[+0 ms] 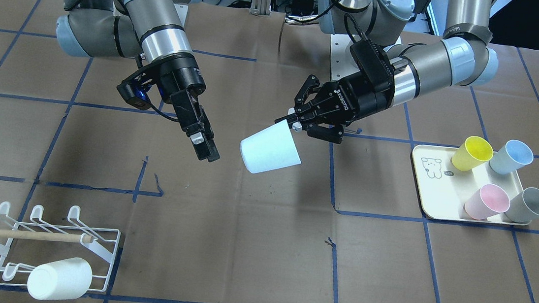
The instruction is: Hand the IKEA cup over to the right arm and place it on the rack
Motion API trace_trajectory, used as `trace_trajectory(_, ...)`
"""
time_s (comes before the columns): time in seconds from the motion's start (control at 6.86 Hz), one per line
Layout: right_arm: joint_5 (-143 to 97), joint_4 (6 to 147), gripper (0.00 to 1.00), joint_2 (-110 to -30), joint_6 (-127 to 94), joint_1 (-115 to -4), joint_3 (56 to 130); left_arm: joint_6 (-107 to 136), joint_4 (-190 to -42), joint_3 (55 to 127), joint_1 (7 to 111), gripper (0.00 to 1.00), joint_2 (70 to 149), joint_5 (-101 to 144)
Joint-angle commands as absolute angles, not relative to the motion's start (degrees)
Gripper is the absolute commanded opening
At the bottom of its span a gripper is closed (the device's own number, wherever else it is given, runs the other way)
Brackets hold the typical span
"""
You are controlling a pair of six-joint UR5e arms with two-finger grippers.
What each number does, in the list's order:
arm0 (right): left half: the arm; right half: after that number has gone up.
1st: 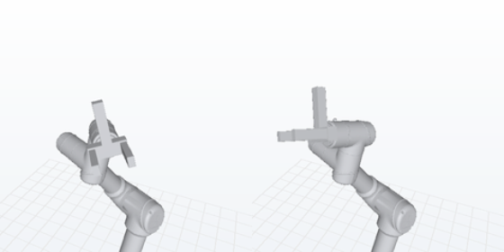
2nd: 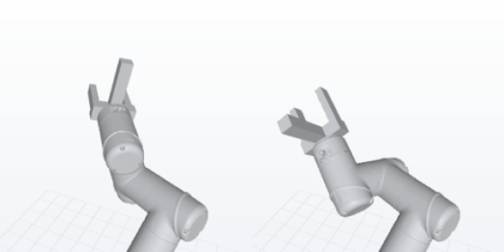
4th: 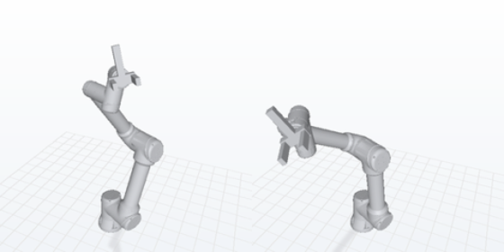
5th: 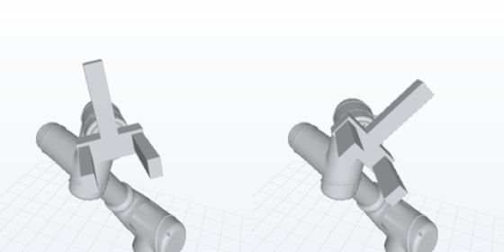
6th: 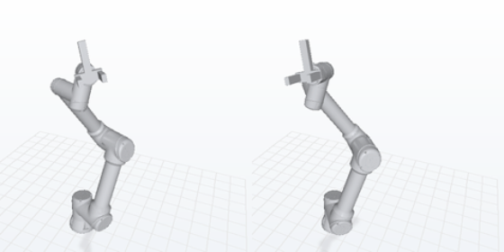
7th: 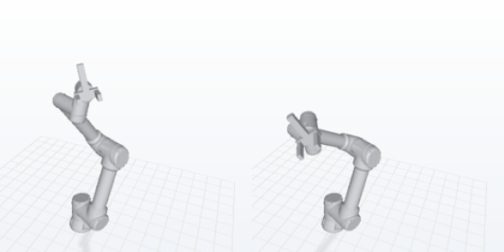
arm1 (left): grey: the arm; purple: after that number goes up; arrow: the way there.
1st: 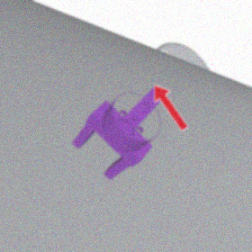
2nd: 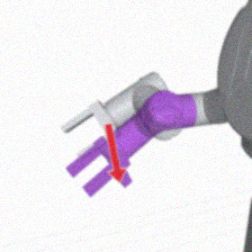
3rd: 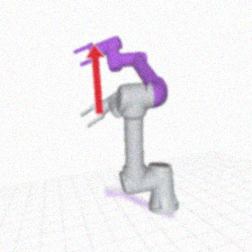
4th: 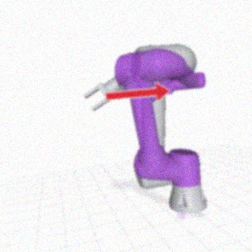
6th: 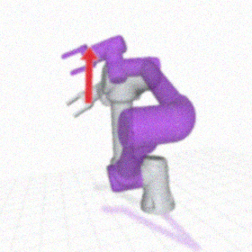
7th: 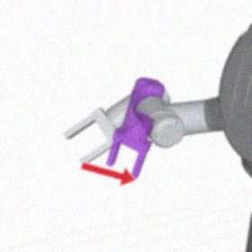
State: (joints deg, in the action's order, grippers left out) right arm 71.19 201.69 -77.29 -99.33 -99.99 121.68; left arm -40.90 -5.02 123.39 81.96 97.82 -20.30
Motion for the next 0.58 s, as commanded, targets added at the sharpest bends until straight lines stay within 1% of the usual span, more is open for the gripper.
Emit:
trace_trajectory(0.0,71.4,201.7,1.00,-78.0,-105.6,-100.5,121.5,-40.8,-5.0,123.3,82.0,0.00,97.8,-20.3)
trace_trajectory(0.44,74.0,201.6,1.00,-77.6,-105.9,-103.1,120.8,-40.9,-5.0,123.3,82.0,0.00,97.8,-20.3)
